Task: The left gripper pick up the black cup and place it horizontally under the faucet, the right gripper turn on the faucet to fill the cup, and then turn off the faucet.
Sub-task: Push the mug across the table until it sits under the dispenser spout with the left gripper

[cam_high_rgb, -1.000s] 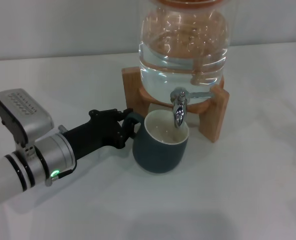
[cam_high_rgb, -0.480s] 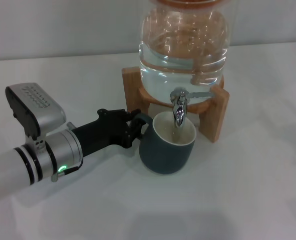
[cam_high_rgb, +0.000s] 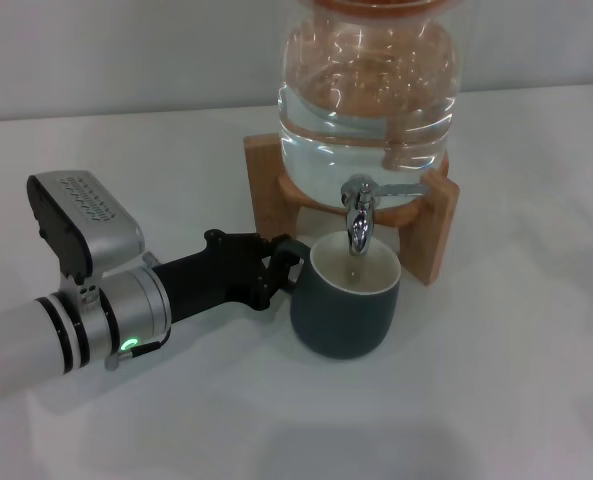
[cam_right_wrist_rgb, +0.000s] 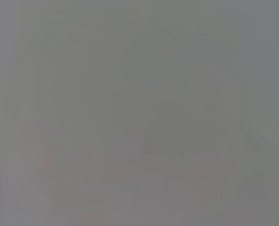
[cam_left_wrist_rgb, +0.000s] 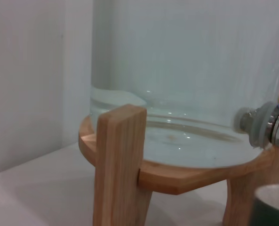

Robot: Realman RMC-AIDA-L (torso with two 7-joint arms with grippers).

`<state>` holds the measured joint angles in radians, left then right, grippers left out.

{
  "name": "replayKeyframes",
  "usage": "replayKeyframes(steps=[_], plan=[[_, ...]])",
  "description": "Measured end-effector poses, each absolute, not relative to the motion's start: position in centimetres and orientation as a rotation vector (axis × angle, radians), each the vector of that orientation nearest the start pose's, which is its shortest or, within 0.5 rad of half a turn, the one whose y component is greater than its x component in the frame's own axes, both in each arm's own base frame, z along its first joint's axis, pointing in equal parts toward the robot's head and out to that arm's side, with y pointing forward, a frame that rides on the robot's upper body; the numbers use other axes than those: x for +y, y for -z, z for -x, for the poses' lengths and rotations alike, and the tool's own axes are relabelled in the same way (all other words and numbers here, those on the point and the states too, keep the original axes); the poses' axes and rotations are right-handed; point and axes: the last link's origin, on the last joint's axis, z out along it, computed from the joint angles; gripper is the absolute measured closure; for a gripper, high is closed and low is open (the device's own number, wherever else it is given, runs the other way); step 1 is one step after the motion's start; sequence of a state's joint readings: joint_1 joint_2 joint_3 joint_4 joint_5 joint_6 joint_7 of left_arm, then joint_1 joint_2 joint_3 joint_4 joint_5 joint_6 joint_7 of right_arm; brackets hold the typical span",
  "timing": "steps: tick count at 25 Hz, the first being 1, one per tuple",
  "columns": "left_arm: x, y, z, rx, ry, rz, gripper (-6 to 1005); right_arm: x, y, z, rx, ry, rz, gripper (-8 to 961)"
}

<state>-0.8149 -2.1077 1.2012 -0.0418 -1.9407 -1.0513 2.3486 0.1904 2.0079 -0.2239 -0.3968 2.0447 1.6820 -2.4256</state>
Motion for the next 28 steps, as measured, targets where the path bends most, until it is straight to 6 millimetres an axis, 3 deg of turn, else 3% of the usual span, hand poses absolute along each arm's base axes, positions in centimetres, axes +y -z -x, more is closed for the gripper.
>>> replayKeyframes(steps=[5,12,16,28], plan=[[35.31,11.85,22.86,-0.543,0.622,2.609,857,22.91,-15.98,-37.90,0.248,-0.949,1.334,186],[35.61,11.87,22.92,-0.588,0.609,2.599,710,22.85,-15.95,-37.95,0.250,-0.949,1.333,186],[35.73,11.87,22.86,-0.601,0.609,2.596,570,22.85,-15.95,-37.96,0.251,-0.948,1.333,186],[35.26,11.59,23.08,-0.624,0.647,2.600,472,22.64,-16.08,-38.15,0.254,-0.940,1.325,186]])
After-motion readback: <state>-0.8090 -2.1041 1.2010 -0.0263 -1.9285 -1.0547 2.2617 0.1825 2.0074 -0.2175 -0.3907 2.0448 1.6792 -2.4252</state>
